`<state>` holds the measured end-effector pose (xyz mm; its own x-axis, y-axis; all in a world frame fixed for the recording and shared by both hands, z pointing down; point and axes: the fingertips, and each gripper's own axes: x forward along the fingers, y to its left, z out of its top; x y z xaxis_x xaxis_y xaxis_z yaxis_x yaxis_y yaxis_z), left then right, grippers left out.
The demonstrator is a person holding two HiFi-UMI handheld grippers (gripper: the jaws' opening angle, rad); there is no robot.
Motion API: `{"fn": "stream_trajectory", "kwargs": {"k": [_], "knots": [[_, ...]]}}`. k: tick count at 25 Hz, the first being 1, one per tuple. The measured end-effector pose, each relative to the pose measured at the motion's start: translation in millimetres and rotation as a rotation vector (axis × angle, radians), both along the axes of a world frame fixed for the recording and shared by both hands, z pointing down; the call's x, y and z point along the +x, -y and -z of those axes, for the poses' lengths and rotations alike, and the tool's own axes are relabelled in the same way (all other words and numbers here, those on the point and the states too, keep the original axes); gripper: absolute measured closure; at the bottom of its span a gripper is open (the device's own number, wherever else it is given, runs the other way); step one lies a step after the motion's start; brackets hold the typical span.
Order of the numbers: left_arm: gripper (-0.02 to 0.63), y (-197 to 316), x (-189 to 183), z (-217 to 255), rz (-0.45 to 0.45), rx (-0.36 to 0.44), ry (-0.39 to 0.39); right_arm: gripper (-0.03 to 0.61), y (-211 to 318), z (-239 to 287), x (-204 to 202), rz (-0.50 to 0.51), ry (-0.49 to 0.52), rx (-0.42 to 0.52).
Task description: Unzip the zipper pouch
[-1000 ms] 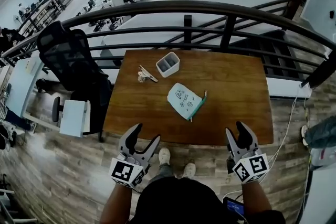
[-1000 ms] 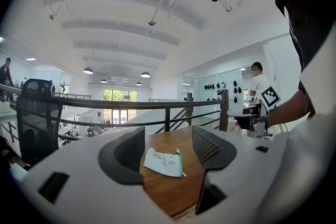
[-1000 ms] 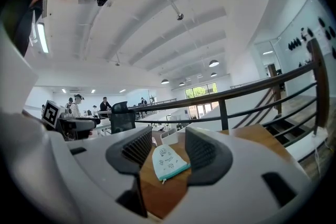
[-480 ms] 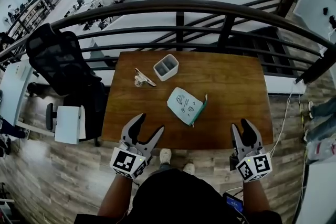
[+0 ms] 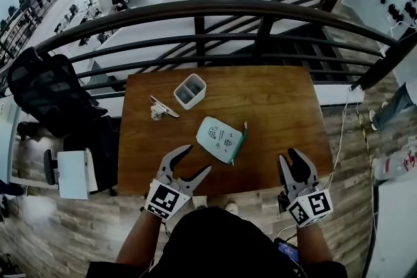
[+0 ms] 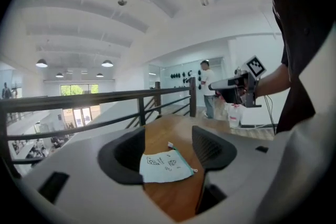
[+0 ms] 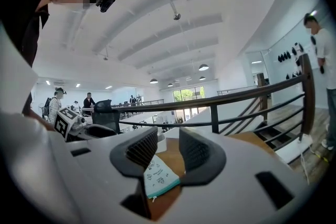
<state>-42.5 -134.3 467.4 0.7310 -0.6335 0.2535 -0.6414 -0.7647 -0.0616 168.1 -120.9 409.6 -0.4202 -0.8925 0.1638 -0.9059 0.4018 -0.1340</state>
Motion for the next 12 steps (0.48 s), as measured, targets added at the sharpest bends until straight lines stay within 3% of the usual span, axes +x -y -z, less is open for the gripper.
{"fn": "stream_trajectory", "kwargs": {"k": [3, 8, 12], "knots": [[0.325, 6, 16, -18, -0.102, -0.017, 0.073, 0.46, 2, -2, 2, -0.033, 0.002, -0.005], [0.325, 13, 41, -56, -0.254, 0.0, 0.266, 0.465, 2, -13, 12, -0.088, 0.002, -0.038], [0.327, 16, 57, -92, -0.351, -0.039, 0.357, 0.466, -4, -24, 25, -0.129, 0.002, -0.066]]}}
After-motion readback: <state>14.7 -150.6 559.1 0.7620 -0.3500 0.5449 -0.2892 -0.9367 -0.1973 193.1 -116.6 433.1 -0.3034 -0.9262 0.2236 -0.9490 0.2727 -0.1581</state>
